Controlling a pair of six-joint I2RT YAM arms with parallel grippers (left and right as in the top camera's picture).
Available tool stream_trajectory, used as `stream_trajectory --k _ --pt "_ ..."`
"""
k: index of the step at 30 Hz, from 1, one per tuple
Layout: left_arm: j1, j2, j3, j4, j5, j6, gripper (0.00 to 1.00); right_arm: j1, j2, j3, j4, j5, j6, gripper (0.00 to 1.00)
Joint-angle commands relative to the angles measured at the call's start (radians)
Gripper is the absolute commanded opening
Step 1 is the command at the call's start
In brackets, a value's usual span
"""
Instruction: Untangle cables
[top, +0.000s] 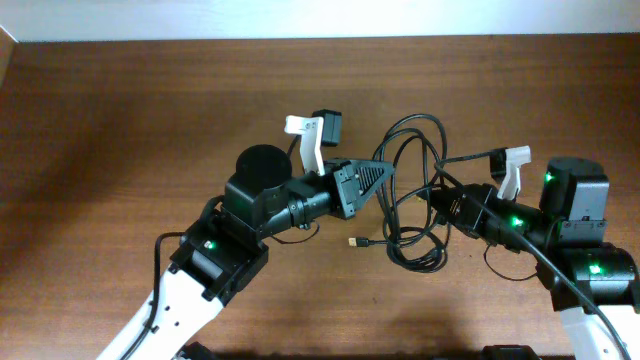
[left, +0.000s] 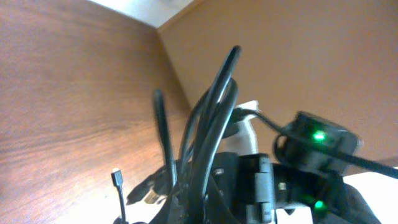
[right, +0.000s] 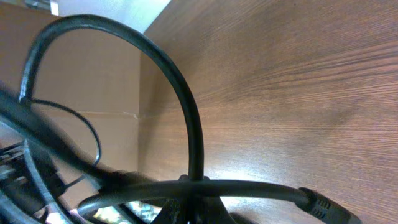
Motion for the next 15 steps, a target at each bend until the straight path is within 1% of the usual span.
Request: stream_trajectory --k 1,6,11,15 --pt "0.003 -0.007 0.021 -0.043 -0.077 -0.004 0.00 0.006 -0.003 0.020 0.007 -0.035 -0.008 0.04" --pt "0.003 -0.007 0.021 -0.137 -0.154 0.002 0.00 0.006 -0.005 0.020 0.007 -0.046 -0.008 0.04" --pt "0.003 -0.007 0.021 -0.192 -0.184 0.057 0.00 0.006 -0.005 0.020 0.008 -0.046 -0.008 0.04" --pt "0.003 -0.007 0.021 -0.240 -0.180 0.146 0.00 0.006 -0.004 0.020 0.037 -0.046 -0.007 0.04"
